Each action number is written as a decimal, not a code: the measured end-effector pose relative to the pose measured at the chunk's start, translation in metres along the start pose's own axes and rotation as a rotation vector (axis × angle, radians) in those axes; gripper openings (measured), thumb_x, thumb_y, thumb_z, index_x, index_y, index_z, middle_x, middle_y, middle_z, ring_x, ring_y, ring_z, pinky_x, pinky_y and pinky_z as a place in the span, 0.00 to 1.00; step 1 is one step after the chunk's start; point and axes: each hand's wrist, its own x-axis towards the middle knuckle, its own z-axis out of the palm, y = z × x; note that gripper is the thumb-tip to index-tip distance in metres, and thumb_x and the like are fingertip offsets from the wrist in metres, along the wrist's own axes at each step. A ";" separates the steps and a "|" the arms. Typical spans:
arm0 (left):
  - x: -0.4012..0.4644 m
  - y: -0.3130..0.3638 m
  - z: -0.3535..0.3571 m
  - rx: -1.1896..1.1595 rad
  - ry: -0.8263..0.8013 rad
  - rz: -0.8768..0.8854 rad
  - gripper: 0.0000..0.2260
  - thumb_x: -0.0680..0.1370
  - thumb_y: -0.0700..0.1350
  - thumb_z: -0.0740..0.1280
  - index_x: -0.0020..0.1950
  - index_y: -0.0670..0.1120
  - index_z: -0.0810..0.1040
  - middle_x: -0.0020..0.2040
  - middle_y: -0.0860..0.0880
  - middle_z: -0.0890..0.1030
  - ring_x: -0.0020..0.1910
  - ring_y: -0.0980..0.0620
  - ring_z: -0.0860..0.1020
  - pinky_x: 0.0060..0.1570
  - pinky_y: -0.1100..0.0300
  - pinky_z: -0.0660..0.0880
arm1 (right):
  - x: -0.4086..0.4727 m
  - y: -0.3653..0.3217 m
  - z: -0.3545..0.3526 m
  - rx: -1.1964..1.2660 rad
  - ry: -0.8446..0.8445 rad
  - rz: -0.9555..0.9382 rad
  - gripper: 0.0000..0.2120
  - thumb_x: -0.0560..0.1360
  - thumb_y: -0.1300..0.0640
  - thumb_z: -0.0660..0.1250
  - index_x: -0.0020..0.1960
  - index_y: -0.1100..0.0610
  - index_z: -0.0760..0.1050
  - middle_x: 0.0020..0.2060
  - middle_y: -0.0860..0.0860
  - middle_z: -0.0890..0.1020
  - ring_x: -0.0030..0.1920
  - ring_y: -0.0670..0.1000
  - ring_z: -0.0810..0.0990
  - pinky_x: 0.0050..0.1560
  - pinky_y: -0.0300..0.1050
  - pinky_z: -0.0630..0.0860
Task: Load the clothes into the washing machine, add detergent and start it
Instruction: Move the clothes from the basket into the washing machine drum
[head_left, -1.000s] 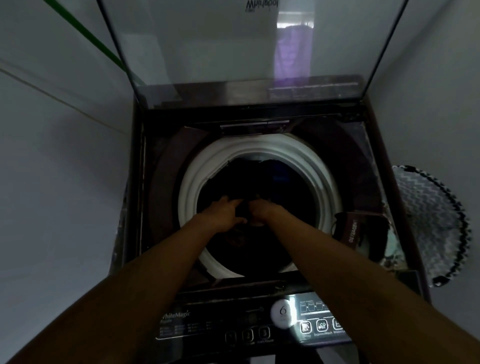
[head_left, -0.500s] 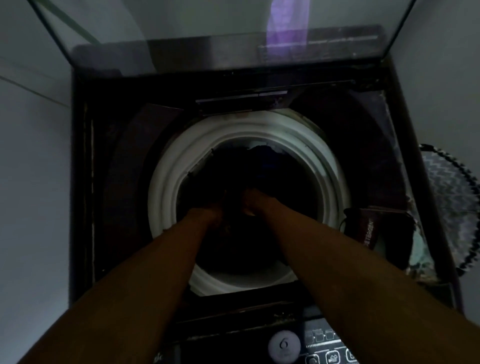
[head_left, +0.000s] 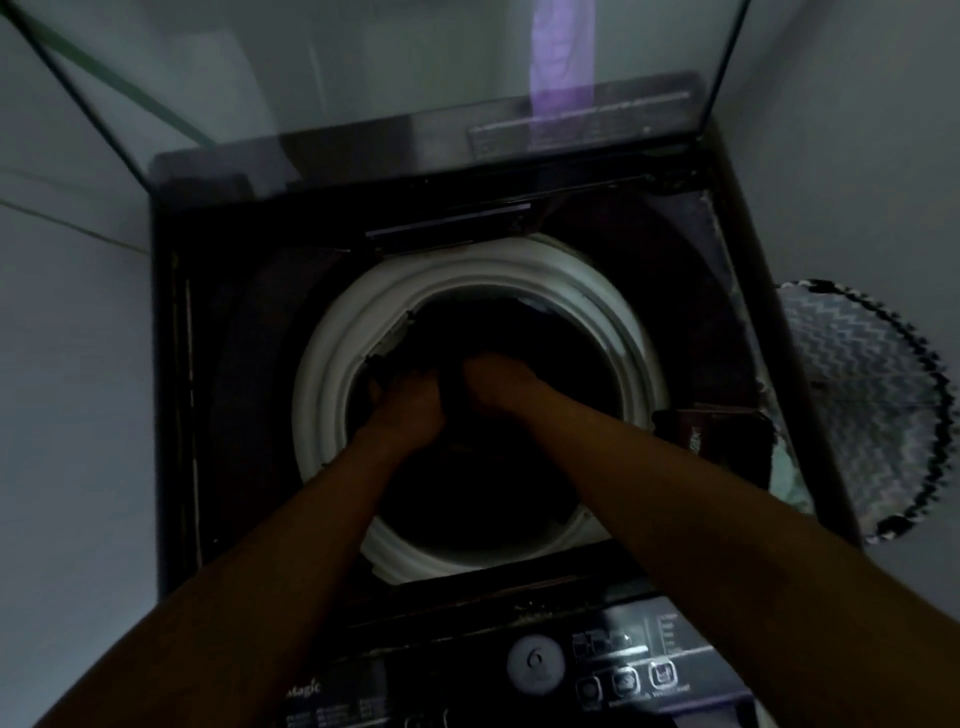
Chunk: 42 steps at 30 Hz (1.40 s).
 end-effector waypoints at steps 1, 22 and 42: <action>-0.002 0.002 -0.003 -0.071 0.036 0.032 0.21 0.80 0.43 0.60 0.74 0.44 0.65 0.73 0.42 0.68 0.72 0.40 0.65 0.72 0.38 0.57 | -0.008 -0.002 -0.010 0.006 0.031 0.004 0.22 0.81 0.52 0.60 0.73 0.57 0.67 0.71 0.59 0.70 0.68 0.61 0.72 0.67 0.54 0.69; -0.087 0.226 -0.084 -0.620 0.646 0.485 0.10 0.77 0.39 0.63 0.56 0.45 0.80 0.52 0.47 0.78 0.50 0.53 0.74 0.49 0.63 0.69 | -0.190 0.150 -0.126 0.664 1.016 0.062 0.07 0.72 0.61 0.66 0.47 0.59 0.82 0.43 0.53 0.84 0.42 0.49 0.80 0.46 0.40 0.73; -0.030 0.435 -0.025 -0.172 0.185 0.710 0.09 0.75 0.37 0.63 0.44 0.42 0.83 0.41 0.48 0.83 0.39 0.51 0.79 0.41 0.60 0.74 | -0.161 0.405 0.006 0.990 0.474 0.627 0.16 0.77 0.56 0.62 0.34 0.44 0.61 0.29 0.51 0.68 0.35 0.54 0.71 0.36 0.44 0.67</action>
